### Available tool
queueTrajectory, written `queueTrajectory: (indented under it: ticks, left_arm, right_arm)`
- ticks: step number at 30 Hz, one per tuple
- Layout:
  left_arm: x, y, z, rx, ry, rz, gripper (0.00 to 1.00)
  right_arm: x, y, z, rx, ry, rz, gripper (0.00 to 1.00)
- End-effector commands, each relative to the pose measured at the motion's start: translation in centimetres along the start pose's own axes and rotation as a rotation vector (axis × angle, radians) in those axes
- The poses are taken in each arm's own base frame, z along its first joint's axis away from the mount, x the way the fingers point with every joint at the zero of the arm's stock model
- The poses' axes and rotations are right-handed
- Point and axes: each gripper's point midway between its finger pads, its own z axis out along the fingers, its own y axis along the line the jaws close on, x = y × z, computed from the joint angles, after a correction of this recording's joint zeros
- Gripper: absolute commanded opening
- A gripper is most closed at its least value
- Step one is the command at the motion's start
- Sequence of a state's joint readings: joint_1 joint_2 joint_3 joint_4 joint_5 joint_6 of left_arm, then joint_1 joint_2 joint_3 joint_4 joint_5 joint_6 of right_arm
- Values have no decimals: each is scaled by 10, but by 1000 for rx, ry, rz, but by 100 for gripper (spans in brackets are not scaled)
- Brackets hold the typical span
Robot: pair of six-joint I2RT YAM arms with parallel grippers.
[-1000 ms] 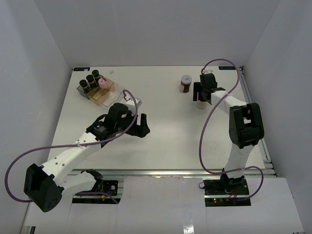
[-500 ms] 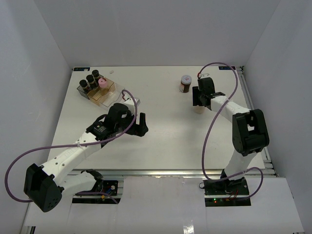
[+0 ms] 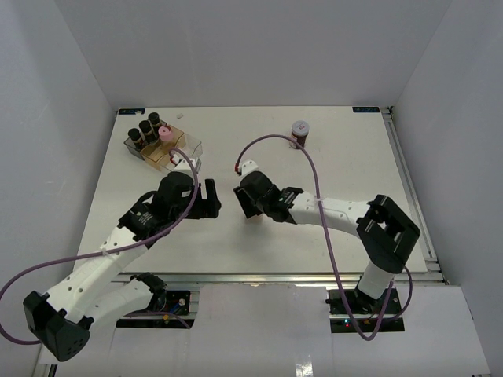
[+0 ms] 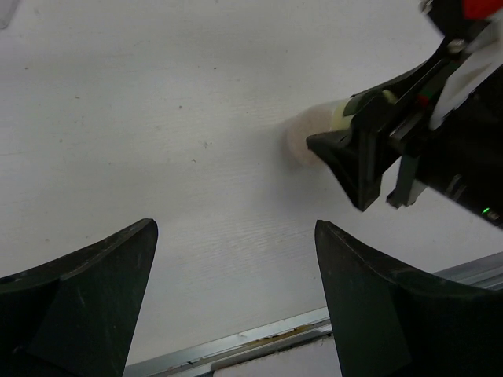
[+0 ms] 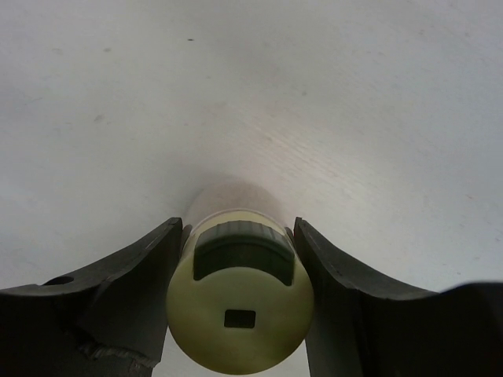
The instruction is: Organize the condiment bottles
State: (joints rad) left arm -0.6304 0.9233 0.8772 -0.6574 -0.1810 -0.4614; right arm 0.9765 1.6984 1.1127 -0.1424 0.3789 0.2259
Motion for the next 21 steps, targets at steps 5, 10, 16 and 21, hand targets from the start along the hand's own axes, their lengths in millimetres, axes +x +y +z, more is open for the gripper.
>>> queueTrajectory:
  ticks: [5, 10, 16, 21]
  left_arm:
    - [-13, 9, -23, -45, -51, -56, 92]
    - [-12, 9, -20, -53, -34, -48, 92]
    - [-25, 5, -30, -43, -58, -47, 92]
    - [-44, -1, -43, -34, -85, -44, 92]
  right_arm:
    - [-12, 55, 17, 5, -40, 11, 42]
    - [-7, 59, 18, 26, -32, 3, 75]
    - [-25, 53, 5, 40, -73, -10, 90]
    - [-53, 47, -16, 54, -122, -26, 95]
